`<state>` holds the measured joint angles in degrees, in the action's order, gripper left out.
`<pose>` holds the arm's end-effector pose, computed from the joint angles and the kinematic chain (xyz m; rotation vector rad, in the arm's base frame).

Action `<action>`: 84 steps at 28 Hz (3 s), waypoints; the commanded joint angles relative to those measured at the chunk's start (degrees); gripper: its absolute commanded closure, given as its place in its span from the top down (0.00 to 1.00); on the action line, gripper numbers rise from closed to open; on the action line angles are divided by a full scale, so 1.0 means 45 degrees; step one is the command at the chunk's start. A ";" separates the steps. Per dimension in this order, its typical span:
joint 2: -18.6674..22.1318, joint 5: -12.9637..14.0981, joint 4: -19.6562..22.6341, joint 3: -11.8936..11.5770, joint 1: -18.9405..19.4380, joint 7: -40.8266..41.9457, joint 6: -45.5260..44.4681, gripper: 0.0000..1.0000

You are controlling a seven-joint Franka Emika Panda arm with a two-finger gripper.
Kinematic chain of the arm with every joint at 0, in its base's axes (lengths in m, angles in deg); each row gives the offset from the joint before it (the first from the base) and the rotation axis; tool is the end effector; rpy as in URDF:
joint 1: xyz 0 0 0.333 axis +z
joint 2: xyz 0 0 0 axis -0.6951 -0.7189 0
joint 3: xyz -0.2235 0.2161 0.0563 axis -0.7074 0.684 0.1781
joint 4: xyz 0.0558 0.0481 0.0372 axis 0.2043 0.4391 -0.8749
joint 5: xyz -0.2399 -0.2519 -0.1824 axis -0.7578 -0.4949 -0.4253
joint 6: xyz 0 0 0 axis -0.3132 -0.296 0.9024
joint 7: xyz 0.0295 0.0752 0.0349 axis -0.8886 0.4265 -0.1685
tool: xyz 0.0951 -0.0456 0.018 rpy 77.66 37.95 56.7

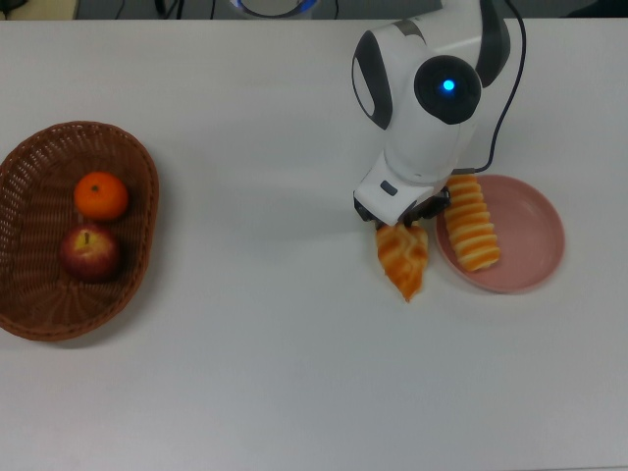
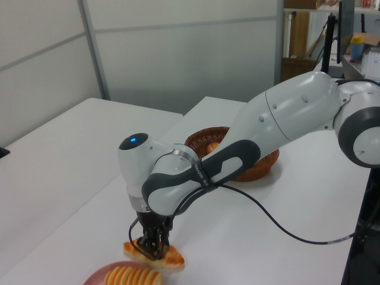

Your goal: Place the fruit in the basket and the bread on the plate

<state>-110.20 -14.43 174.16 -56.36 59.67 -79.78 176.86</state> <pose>0.6400 0.2444 0.3235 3.1206 0.1577 -0.0564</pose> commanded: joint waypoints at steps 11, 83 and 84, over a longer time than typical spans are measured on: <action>0.1202 -0.0051 -0.0004 -0.0133 0.0060 -0.0711 -0.0030 0.00; 0.6359 0.0496 -0.0160 -0.0251 -0.3533 0.1182 -0.6827 1.00; 0.6339 0.0418 -0.0238 -0.0231 -0.3533 0.1162 -0.6807 1.00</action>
<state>-83.49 -13.38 171.02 -58.12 44.74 -75.61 145.99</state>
